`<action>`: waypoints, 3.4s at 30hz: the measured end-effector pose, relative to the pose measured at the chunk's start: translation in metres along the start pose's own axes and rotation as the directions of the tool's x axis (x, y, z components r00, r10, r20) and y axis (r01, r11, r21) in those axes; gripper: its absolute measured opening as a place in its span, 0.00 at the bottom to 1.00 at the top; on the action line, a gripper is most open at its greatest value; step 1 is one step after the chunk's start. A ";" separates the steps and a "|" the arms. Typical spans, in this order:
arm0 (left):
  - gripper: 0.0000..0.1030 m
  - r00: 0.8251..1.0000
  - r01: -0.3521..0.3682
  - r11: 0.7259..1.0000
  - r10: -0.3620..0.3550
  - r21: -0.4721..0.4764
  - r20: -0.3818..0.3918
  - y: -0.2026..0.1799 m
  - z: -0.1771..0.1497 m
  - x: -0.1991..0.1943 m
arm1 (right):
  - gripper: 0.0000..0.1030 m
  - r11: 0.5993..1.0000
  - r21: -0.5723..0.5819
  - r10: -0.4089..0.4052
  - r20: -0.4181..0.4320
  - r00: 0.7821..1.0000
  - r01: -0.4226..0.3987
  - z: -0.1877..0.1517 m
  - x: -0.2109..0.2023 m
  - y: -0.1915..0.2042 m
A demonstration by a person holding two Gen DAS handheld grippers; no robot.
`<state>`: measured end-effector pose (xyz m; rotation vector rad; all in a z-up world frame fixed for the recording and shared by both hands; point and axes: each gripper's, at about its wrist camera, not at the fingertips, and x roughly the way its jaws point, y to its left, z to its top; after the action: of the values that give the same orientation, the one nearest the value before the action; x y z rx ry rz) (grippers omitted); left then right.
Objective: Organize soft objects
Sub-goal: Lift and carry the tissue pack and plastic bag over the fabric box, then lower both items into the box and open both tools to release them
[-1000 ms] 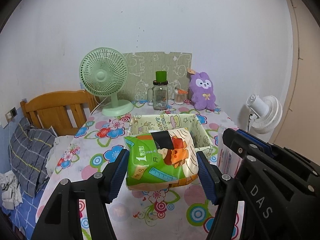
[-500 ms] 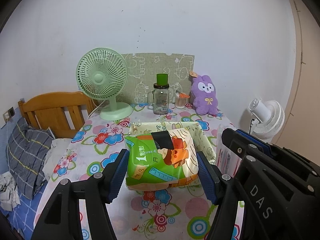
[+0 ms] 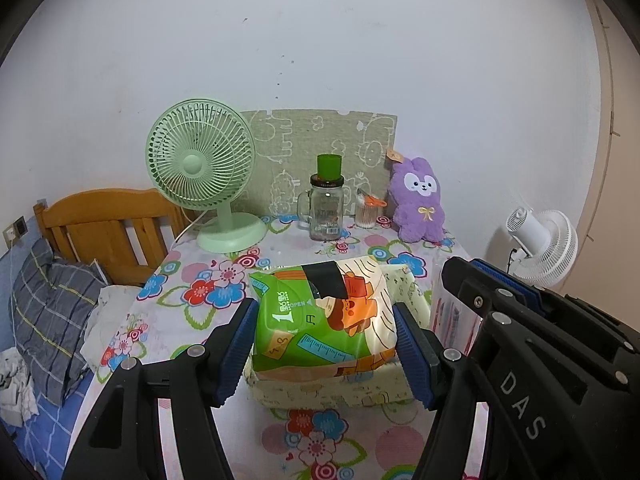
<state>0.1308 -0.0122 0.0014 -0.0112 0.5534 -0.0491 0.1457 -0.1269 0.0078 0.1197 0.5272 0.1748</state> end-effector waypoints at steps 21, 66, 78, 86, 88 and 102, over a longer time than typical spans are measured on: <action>0.66 1.000 0.010 1.000 -0.011 -0.015 -0.008 0.005 0.024 0.049 | 0.13 0.999 -0.002 0.033 -0.026 0.999 -0.033 0.026 0.050 -0.005; 0.94 0.976 0.029 0.999 -0.037 -0.038 -0.215 0.015 -0.010 0.131 | 0.80 0.999 0.011 0.045 -0.238 0.970 -0.044 -0.006 0.151 -0.015; 0.96 0.985 0.023 1.000 -0.026 -0.019 -0.168 0.008 -0.008 0.098 | 0.87 0.999 -0.046 -0.005 -0.184 0.983 -0.003 -0.004 0.114 -0.012; 0.98 0.992 0.020 1.000 -0.021 -0.007 -0.128 0.001 -0.011 0.065 | 0.92 0.998 -0.059 -0.010 -0.138 0.990 0.002 -0.007 0.075 -0.011; 0.98 0.993 0.021 1.000 -0.021 -0.003 -0.118 -0.001 -0.012 0.057 | 0.92 0.998 -0.062 -0.013 -0.126 0.992 0.005 -0.008 0.065 -0.011; 1.00 0.999 0.018 1.000 -0.018 0.004 -0.044 -0.003 -0.019 0.001 | 0.95 0.996 -0.080 -0.044 -0.050 0.998 0.040 -0.016 -0.001 -0.011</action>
<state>0.1211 -0.0156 -0.0155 -0.0109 0.5973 -0.0679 0.1380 -0.1363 -0.0075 0.0267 0.5736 0.1578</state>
